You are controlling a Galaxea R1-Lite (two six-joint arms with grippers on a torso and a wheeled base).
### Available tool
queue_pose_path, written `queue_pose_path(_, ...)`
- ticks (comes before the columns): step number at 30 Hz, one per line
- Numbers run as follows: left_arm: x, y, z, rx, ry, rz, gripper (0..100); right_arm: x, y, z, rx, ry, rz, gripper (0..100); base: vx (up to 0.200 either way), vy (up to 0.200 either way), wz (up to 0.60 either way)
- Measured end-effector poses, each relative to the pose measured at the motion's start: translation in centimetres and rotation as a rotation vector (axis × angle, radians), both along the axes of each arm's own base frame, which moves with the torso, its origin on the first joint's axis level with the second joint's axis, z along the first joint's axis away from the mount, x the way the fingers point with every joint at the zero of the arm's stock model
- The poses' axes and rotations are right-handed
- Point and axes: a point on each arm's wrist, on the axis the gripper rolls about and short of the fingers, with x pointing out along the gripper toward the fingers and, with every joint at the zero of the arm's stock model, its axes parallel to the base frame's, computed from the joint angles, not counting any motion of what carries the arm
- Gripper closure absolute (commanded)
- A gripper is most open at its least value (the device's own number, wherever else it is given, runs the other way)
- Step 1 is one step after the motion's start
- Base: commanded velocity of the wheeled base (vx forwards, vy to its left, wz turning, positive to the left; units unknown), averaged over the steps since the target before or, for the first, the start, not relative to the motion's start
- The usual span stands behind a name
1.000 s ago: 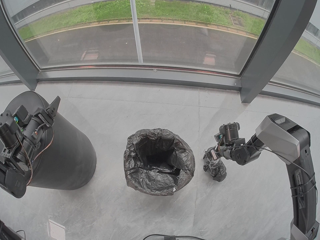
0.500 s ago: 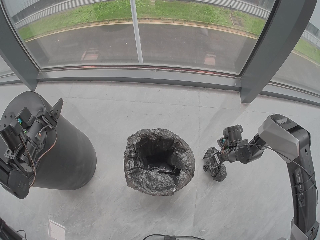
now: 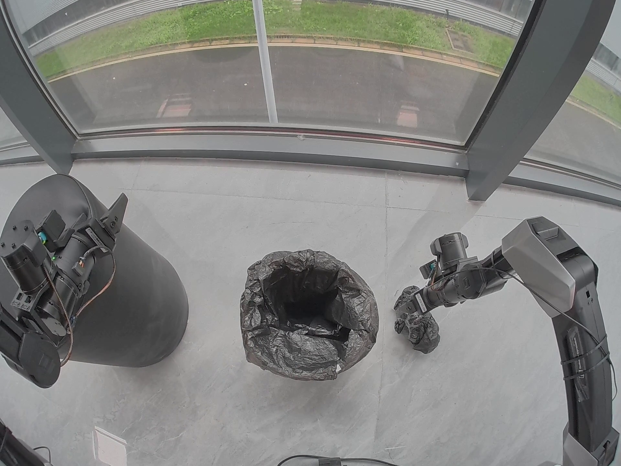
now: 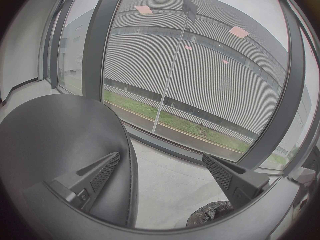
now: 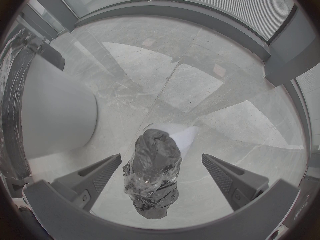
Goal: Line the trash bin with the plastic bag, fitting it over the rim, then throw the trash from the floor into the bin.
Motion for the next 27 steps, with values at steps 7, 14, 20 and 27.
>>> queue_pose_path(7,0.3,-0.5,-0.5,0.002,0.011,-0.017,0,1.5,0.1,0.5,0.015,0.032,0.003,0,0.0,0.0,0.0)
queue_pose_path(14,0.7,-0.6,-1.0,0.019,-0.01,-0.018,0,3.1,0.5,1.1,0.017,0.042,0.005,0,0.0,0.0,0.0)
queue_pose_path(20,1.0,-0.6,-1.5,0.038,-0.034,-0.017,0,2.8,1.3,-1.3,0.007,0.165,0.001,0,0.0,0.0,0.0)
queue_pose_path(27,0.9,-0.5,-1.7,0.038,-0.025,-0.015,0,2.3,1.7,-3.0,-0.003,0.224,0.005,0,0.0,0.0,0.0)
